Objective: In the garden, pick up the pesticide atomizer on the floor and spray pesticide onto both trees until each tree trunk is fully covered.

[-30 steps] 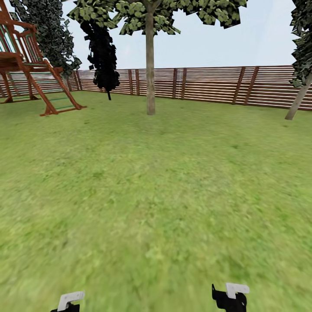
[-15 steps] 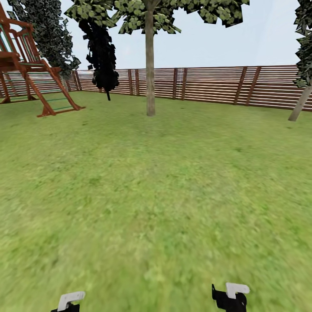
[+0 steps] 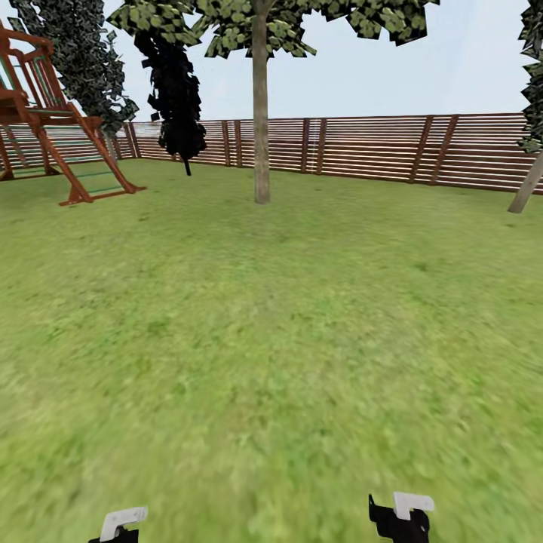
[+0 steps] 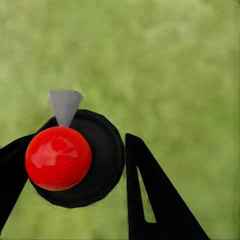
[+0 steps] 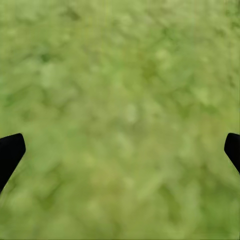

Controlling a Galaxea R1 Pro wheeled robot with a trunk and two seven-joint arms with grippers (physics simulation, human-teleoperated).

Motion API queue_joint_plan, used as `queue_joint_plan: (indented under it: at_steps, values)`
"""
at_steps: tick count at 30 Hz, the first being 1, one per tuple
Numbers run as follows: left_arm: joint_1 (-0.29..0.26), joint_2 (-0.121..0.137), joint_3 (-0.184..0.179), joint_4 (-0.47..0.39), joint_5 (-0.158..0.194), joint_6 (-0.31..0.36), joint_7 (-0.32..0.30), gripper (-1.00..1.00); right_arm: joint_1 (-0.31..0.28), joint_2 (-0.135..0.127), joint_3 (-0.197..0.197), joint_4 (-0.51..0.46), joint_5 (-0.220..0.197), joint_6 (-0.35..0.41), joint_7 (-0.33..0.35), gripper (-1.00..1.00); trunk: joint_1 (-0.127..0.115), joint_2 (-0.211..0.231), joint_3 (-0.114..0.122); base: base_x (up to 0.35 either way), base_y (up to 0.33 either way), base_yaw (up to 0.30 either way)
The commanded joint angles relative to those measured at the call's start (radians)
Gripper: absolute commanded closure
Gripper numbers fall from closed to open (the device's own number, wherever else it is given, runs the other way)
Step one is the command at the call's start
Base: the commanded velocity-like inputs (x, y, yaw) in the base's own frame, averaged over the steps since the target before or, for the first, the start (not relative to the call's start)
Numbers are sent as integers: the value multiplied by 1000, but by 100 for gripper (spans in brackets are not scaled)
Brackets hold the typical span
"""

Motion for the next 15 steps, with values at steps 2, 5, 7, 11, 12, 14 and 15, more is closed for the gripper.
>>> queue_joint_plan:
  at_steps: [2,5,7,11,12,14,15]
  values:
    - [-1,1,8,1,-8,-3,-4,100,-1,0,-6,1,11,-3,-4,-100,0,0,-1,338,0,0]
    - [-1,1,9,1,-8,-3,-4,100,-1,0,-6,1,11,-3,-4,-100,0,0,-1,338,0,0]
    - [-1,0,8,1,-8,-3,-4,100,-1,0,-6,1,11,-3,-4,-100,0,0,-1,338,0,0]
    - [-1,0,9,1,-8,-3,-4,100,-1,0,-6,1,11,-3,-4,-100,0,0,-1,338,0,0]
    - [-1,0,9,1,-8,-3,-4,100,-1,0,-6,1,11,-3,-4,-100,0,0,-1,338,0,0]
    - [-1,1,9,1,-8,-3,-4,100,-1,0,-6,1,11,-3,-4,-100,0,0,-1,338,0,0]
    - [-1,1,9,1,-8,-3,-4,100,-1,0,-6,1,11,-3,-4,-100,0,0,-1,338,0,0]
